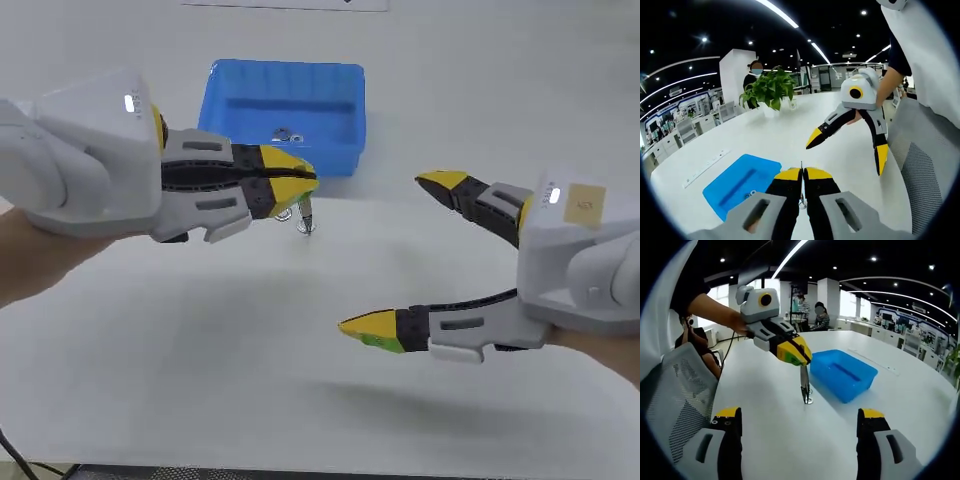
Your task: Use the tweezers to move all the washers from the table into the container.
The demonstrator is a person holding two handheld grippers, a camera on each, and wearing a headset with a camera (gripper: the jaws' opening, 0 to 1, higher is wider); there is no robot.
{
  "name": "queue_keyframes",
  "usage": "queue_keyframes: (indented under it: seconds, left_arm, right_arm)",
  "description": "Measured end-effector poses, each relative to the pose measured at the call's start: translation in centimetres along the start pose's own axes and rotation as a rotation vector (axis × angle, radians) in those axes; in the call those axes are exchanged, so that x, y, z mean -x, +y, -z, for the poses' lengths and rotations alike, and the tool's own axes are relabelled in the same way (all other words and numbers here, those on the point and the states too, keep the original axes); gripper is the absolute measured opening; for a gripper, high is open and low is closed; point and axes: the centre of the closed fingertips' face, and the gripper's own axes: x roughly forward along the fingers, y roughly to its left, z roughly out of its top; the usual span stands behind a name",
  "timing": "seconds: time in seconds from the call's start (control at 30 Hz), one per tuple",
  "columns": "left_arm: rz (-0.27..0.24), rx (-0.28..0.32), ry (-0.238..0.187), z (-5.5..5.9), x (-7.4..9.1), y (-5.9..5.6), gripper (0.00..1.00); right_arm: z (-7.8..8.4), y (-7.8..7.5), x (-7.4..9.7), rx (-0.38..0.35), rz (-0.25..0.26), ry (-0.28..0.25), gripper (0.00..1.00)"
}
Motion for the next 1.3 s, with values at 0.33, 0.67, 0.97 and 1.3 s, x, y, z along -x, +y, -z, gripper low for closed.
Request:
queue_keyframes:
  seconds: [0.33, 0.67, 0.97, 1.3]
  left_arm:
    - [0.034, 0.032, 0.075, 0.2, 0.1, 0.4, 0.05]
    - [0.077, 0.051, 0.103, 0.5, 0.3, -0.1, 0.05]
    - [0.070, 0.044, 0.122, 0.5, 0.3, 0.0, 0.05]
    - [0.081, 0.025, 0.130, 0.5, 0.1, 0.3, 0.05]
  right_arm:
    - [-0.6, 0.5, -1.8, -0.002, -0.083, 0.012, 0.92]
    - [-1.9, -0.6, -4.3, -0.004, -0.155, 0.011, 0.74]
    - [-2.0, -1.1, -5.8, 0.039, -0.199, 0.041, 0.50]
    - [-2.5, -0.4, -7.2, 0.103, -0.321, 0.036, 0.23]
